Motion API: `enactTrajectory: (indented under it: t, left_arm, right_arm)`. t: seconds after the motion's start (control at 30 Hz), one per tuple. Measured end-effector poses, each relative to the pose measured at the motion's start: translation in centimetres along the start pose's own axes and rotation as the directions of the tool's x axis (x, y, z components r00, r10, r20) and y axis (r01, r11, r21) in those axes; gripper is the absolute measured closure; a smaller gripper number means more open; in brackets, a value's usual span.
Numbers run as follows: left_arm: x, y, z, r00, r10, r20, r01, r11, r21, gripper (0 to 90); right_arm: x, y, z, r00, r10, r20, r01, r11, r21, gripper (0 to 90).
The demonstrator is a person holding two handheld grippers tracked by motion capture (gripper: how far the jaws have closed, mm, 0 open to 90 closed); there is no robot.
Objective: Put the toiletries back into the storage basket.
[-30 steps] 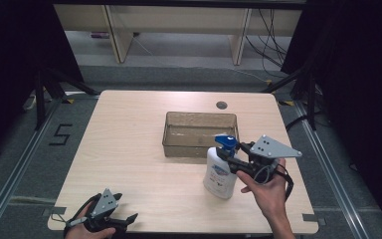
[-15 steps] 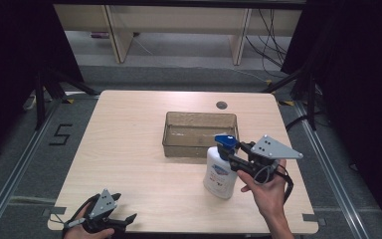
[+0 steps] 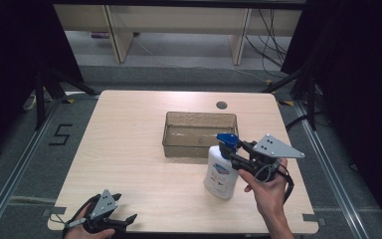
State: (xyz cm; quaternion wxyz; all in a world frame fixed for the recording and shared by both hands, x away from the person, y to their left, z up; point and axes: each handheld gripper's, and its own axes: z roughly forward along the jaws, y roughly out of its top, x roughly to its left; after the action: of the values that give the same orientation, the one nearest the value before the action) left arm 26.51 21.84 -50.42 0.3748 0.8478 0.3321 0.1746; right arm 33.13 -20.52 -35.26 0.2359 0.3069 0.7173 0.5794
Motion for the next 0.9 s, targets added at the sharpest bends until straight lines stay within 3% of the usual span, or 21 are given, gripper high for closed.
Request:
enactTrajectory:
  t: [0.03,0.13,0.23,0.33,0.37,0.43,0.57,0.6,0.63,0.73,0.77,0.9]
  left_arm:
    - [-0.2,0.0,0.1,0.9998,-0.021,0.007,0.021,0.9996,-0.019,15.4]
    - [-0.1,0.0,0.1,0.9997,-0.024,0.01,0.024,0.9996,-0.017,15.4]
    - [0.1,0.0,0.0,1.0,0.005,-0.004,-0.005,0.9999,0.009,15.4]
    - [0.0,0.0,0.1,0.9999,-0.012,-0.003,0.012,0.9999,-0.002,15.4]
    - [0.0,0.0,0.1,0.9999,-0.016,-0.003,0.016,0.9998,-0.008,15.4]
    - [0.1,0.0,0.1,0.9999,-0.013,-0.002,0.013,0.9999,-0.006,15.4]
    - [0.1,0.0,0.1,0.9999,-0.012,0.0,0.012,0.9999,-0.002,15.4]
    - [0.1,0.0,0.1,0.9999,-0.011,-0.006,0.011,0.9999,-0.002,15.4]
    - [0.1,0.0,0.0,1.0,-0.009,-0.003,0.009,1.0,-0.002,15.4]
    - [0.1,0.0,0.0,0.9999,-0.013,-0.002,0.013,0.9999,-0.007,15.4]
    - [0.1,0.0,0.0,0.9998,-0.018,-0.003,0.018,0.9998,-0.01,15.4]
    - [0.1,0.0,0.1,0.9999,-0.011,-0.004,0.011,0.9999,-0.004,15.4]
  right_arm:
    - [0.0,0.1,0.0,1.0,0.007,-0.001,-0.007,1.0,0.002,62.5]
    - [-0.1,0.4,-0.1,0.9999,-0.011,0.001,0.011,1.0,-0.003,62.5]
    - [-0.2,0.9,-0.3,0.9999,-0.012,0.007,0.012,1.0,-0.011,62.6]
    - [-0.2,1.3,-0.3,1.0,-0.006,0.001,0.007,1.0,-0.022,62.6]
    - [-0.3,1.7,-0.3,0.9997,-0.025,0.001,0.025,0.999,-0.027,62.6]
    - [-0.2,2.0,-0.2,1.0,-0.002,-0.009,0.002,1.0,-0.014,62.6]
    - [-0.4,2.4,0.0,0.9992,-0.04,-0.002,0.04,0.999,-0.035,62.6]
    - [-0.4,2.5,0.0,0.9993,-0.036,0.005,0.036,0.999,-0.04,62.6]
    - [-0.2,2.6,0.0,0.9999,0.008,-0.011,-0.008,1.0,-0.02,62.6]
    - [-0.6,3.0,0.3,0.9996,-0.025,-0.011,0.025,0.999,-0.048,62.6]
    - [-0.4,3.1,0.4,0.9998,0.004,-0.017,-0.005,0.999,-0.042,62.6]
    - [-0.7,3.8,0.8,0.9998,-0.012,-0.018,0.011,0.998,-0.058,62.6]
